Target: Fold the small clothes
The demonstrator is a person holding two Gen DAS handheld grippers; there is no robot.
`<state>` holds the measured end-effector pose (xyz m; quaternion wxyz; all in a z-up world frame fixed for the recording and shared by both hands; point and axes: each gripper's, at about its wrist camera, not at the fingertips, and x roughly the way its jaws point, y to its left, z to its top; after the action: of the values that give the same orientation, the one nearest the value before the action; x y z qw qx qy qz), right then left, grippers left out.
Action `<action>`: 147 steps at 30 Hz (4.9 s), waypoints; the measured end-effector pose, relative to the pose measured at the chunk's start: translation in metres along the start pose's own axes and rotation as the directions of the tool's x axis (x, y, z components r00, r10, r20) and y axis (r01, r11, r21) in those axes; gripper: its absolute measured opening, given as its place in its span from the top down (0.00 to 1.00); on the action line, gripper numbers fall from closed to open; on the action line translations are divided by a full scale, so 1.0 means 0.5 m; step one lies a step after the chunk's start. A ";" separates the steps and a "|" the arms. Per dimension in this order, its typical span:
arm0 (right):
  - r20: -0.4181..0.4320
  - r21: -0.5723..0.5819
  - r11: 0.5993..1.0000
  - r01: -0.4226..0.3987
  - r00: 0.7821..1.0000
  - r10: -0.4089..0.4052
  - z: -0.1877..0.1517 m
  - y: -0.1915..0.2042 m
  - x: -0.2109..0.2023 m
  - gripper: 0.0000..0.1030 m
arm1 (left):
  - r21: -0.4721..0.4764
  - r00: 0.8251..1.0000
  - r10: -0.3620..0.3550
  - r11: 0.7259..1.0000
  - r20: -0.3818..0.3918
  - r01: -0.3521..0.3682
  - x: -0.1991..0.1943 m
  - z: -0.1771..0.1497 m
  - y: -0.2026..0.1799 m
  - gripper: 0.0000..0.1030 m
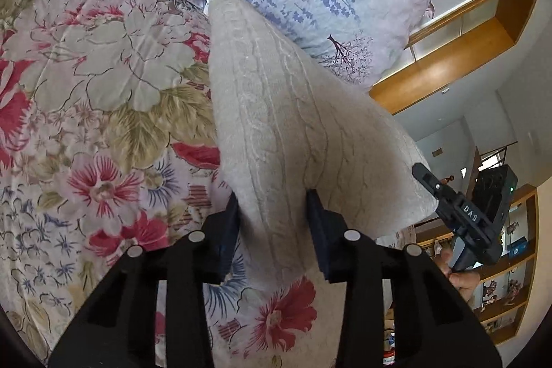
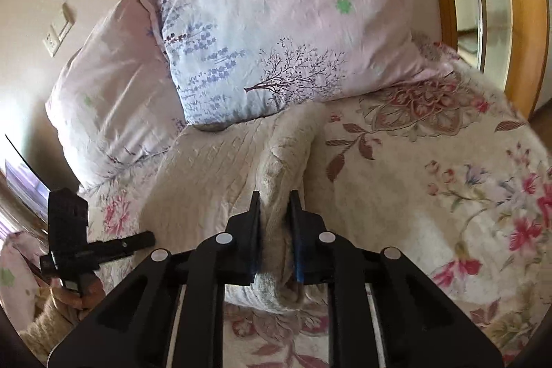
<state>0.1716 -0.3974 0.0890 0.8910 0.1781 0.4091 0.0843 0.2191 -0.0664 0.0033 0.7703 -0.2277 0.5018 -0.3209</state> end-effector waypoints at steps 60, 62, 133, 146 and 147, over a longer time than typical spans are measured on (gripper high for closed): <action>-0.197 0.379 0.912 -0.159 0.949 0.247 0.064 -0.148 0.197 0.32 | 0.064 0.995 0.104 0.993 -0.007 -0.103 0.094 0.133 -0.044 0.19; -0.209 0.358 0.915 -0.185 0.940 0.271 0.062 -0.136 0.204 0.32 | 0.057 0.996 0.090 0.994 -0.017 -0.089 0.105 0.137 -0.043 0.18; -0.072 -0.003 0.996 -0.093 0.993 0.092 -0.015 0.176 0.191 0.61 | 0.293 0.819 0.496 0.769 0.288 -0.568 -0.177 -0.007 0.013 0.24; -0.106 -0.303 0.951 -0.057 0.994 0.026 -0.129 0.275 0.156 0.61 | 0.228 0.782 0.570 0.750 0.252 -0.620 -0.207 -0.077 0.074 0.24; -0.102 -0.298 0.953 -0.048 0.995 0.018 -0.129 0.276 0.157 0.61 | 0.228 0.778 0.576 0.746 0.251 -0.626 -0.201 -0.078 0.077 0.23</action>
<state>0.1728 -0.2310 0.0486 0.8849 0.0430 0.4320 0.1689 0.1642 0.0315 0.0250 0.8963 0.0400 0.4286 -0.1071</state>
